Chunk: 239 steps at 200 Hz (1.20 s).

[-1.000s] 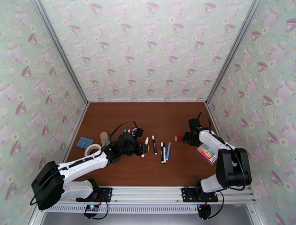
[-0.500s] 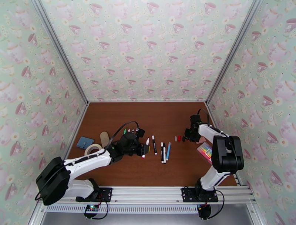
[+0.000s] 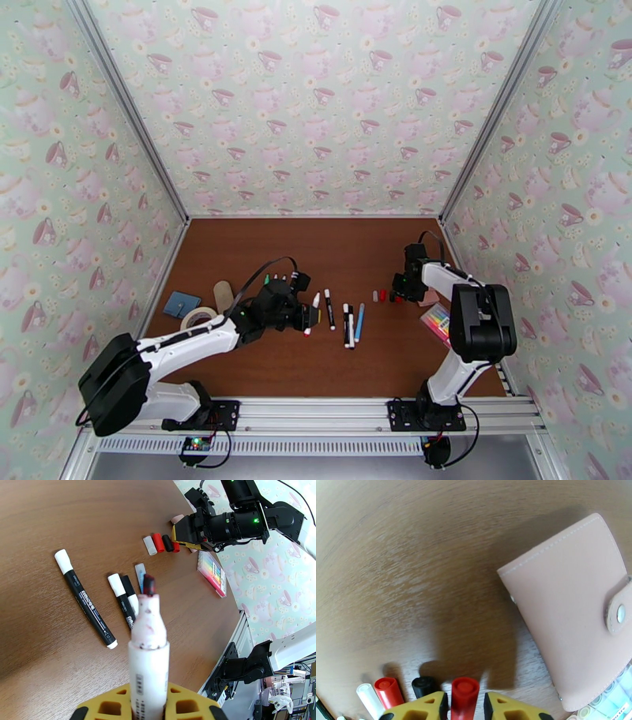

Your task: Open the pen caps

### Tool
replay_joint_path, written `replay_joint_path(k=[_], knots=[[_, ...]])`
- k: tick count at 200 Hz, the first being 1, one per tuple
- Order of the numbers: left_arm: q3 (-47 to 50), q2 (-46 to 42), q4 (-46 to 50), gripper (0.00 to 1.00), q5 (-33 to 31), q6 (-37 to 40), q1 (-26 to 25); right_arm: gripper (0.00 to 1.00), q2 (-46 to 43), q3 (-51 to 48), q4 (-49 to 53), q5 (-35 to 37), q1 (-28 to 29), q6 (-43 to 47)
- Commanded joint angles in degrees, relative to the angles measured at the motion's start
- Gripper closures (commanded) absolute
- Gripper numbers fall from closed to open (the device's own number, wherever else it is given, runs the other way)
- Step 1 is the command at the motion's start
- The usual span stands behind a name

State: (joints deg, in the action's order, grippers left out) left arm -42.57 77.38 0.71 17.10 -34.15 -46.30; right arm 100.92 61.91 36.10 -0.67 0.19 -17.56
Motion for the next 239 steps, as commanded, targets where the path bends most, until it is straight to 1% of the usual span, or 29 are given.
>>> replay_joint_path(k=[1,11,19,36,55,87,120,127,139,153,172,191,207,239], knots=[[-1.95,0.64,1.23,0.95,-1.78,0.24,0.32,0.67,-1.92,0.97,0.48,-0.85,-0.19,-0.73],[-2.51,0.78,2.49,0.95,-2.25,0.23,0.34,0.65,-3.12,0.44,0.43,-0.22,-0.19,-1.43],[-3.01,0.97,3.99,0.95,-4.57,0.42,0.34,0.65,-4.46,-0.50,-0.19,-0.06,-0.16,-2.04],[-4.28,1.16,6.71,0.95,-5.83,1.17,0.43,0.61,-8.47,-3.19,-2.21,-0.54,0.22,-3.11],[-5.67,1.61,9.19,0.94,-7.92,2.52,0.51,0.56,-13.14,-6.69,-5.33,-3.38,1.18,-3.80],[-9.32,4.35,16.00,0.94,-13.66,3.69,2.14,0.46,-21.61,-12.44,-9.77,-7.15,5.33,-5.35],[-14.21,8.97,22.94,0.92,-21.56,5.91,2.97,0.27,-31.31,-17.76,-14.93,-13.72,8.67,-8.81],[-16.94,10.23,24.29,0.92,-23.23,6.17,3.10,0.24,-32.83,-18.58,-16.15,-15.97,9.22,-9.74],[-19.06,12.49,26.31,0.92,-25.93,6.64,3.19,0.19,-34.94,-20.28,-19.32,-20.60,9.90,-11.82],[-21.60,15.19,28.89,0.91,-29.25,6.60,3.31,0.10,-36.76,-22.75,-24.75,-26.17,10.64,-14.69],[-24.44,18.92,31.23,0.91,-33.83,6.77,3.36,0.00,-37.98,-24.63,-28.93,-28.77,12.40,-16.56],[-27.82,22.81,33.80,0.90,-37.15,6.74,3.50,0.00,-38.09,-24.92,-30.27,-30.13,14.23,-17.01],[-29.81,25.55,34.36,0.90,-38.63,7.07,3.57,0.00,-37.93,-24.75,-30.19,-30.39,15.35,-17.12],[-33.38,31.39,35.34,0.88,-39.37,8.61,4.58,0.00,-37.40,-26.17,-33.32,-31.28,15.90,-18.11]])
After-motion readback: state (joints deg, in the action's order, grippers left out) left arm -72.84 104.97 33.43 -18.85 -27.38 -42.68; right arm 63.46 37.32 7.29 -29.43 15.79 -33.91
